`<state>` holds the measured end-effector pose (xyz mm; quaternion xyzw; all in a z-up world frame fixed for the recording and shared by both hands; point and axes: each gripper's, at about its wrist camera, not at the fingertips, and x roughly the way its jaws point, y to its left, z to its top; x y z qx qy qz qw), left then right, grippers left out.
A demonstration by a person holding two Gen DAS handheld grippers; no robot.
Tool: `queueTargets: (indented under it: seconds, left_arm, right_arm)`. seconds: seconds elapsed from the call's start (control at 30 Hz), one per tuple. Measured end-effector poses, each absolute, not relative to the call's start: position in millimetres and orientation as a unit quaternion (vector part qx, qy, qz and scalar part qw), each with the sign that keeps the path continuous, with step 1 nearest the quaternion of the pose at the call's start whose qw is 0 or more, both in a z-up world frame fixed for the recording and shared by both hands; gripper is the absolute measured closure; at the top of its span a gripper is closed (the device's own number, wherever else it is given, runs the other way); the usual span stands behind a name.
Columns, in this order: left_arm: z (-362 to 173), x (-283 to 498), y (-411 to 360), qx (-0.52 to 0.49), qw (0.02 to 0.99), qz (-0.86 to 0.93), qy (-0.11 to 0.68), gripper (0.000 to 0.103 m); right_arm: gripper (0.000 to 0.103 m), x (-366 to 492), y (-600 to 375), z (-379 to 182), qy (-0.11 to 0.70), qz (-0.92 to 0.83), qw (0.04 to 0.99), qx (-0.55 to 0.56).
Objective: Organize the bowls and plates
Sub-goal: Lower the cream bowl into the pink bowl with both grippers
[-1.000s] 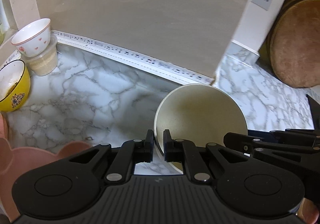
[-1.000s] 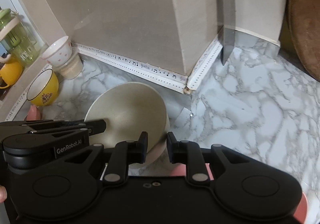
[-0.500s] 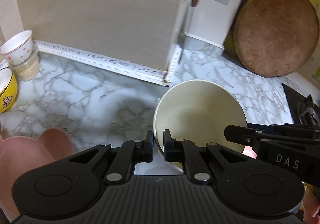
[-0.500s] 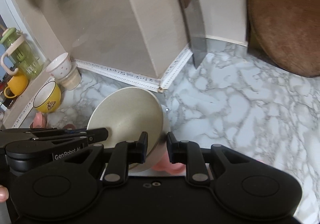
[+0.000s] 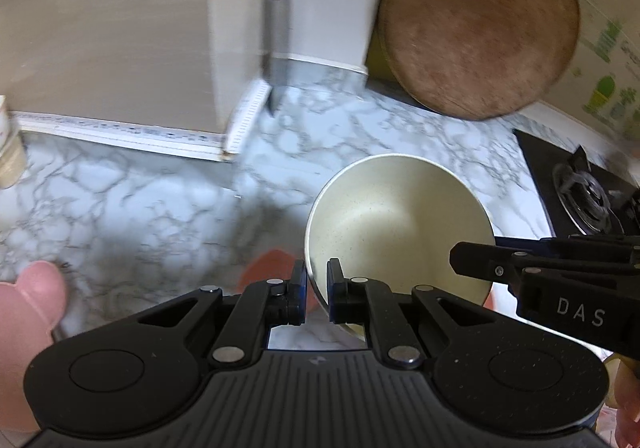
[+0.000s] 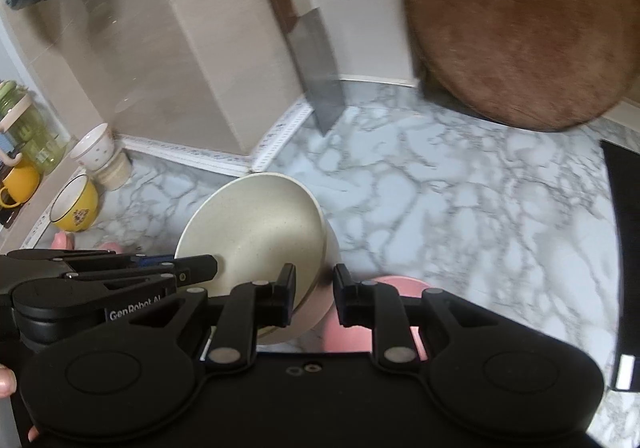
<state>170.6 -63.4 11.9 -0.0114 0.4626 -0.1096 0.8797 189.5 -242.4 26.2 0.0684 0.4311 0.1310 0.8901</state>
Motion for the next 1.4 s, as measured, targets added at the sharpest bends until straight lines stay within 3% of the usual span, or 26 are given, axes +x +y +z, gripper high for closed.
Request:
queueTargets:
  seconds: [0.53,1.4]
  left_arm:
    - [-8.6,169.0,-126.9,0.026,0.863,-0.144,0.484,0.094]
    - [-30.9,172.4,-141.7,0.052,0.855,-0.137,0.497,0.094]
  right_arm:
    - [0.081,174.8,-299.2,5.2,0.454,0.088,0.883,0.086]
    - [0.081,181.1,-311.0,-23.6,0.487,0.086,0.862,0.107]
